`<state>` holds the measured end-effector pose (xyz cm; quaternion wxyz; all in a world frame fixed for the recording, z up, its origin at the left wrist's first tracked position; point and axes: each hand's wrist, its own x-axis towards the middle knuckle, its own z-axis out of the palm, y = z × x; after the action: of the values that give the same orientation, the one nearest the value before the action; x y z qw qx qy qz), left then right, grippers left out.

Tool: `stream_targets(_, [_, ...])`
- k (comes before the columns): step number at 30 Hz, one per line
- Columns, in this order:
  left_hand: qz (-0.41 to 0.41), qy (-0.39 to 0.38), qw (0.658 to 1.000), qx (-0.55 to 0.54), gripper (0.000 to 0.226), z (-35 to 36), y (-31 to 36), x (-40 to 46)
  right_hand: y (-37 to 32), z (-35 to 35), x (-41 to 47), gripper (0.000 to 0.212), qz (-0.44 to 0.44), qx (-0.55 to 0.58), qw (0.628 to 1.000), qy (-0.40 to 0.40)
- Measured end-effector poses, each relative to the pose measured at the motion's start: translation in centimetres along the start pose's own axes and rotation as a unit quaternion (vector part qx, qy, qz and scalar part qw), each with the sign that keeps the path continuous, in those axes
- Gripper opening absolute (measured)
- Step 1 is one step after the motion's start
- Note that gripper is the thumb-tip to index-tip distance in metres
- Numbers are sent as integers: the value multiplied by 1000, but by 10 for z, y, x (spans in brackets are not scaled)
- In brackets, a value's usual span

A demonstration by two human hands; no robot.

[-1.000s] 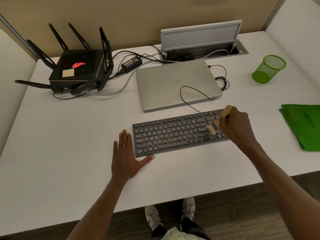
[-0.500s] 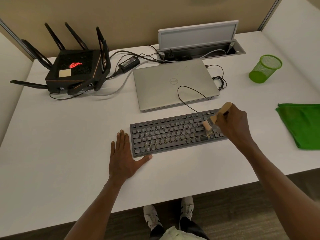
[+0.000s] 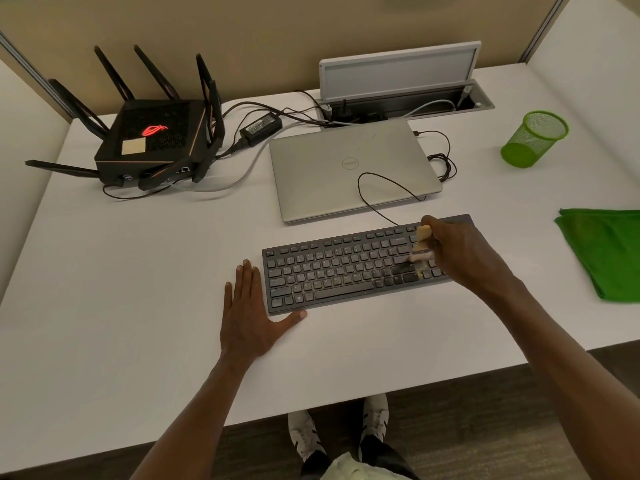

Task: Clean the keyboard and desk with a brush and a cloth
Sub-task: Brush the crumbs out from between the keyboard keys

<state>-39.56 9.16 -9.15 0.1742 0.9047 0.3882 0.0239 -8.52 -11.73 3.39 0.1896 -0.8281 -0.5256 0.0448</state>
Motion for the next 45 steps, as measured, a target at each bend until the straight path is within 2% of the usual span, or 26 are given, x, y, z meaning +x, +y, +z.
stream_targets(3, [2, 0, 1000, -1, 138, 0, 0, 0, -11, 8, 5, 23, -24, 23, 999, 15])
stream_targets(6, [1, -2, 1000, 3, 138, 0, -1, 0, -14, 14, 4, 24, -40, 49, 998, 11])
stream_targets(9, [0, -4, 1000, 5, 138, 0, -1, 0, -1, 7, -1, 25, 9, 16, 1000, -3])
stream_targets(12, [1, 0, 1000, 0, 138, 1, 0, 1, 5, 1, 0, 21, 39, -5, 999, 37])
stream_targets(14, [3, 3, 1000, 0, 138, 1, -1, 0, -3, 4, 7, 17, 25, 14, 998, 58])
stream_targets(18, [3, 0, 1000, 1, 137, 0, -1, 0, -13, 14, 11, 15, -10, 60, 998, 29])
stream_targets(23, [2, 5, 1000, -1, 137, 1, -1, 0, 5, 3, 7, 27, 42, -16, 999, 25])
stream_targets(26, [-1, 3, 1000, -4, 137, 1, 0, 0, -4, 0, 10, 19, 47, -24, 997, 50])
stream_targets(29, [-1, 4, 1000, -4, 137, -1, 0, 0, -19, 9, 13, 13, 39, 10, 999, 32])
stream_targets(32, [-3, 0, 1000, -2, 137, 0, 0, 0, -16, 12, 10, 17, 85, -8, 996, -4])
stream_targets(34, [-1, 2, 1000, 0, 137, 1, -1, 0, -14, 9, 8, 13, 109, -26, 994, 15])
stream_targets(35, [-1, 3, 1000, -1, 137, 1, -1, 0, -16, 8, 9, 6, 112, -9, 993, 37])
stream_targets(39, [1, 3, 1000, -1, 136, 1, 0, 1, -31, 21, 8, 11, 131, 87, 982, 101])
stream_targets(45, [-3, -2, 1000, 0, 137, 0, -1, 0, -42, 36, -10, 13, 170, 119, 972, 105])
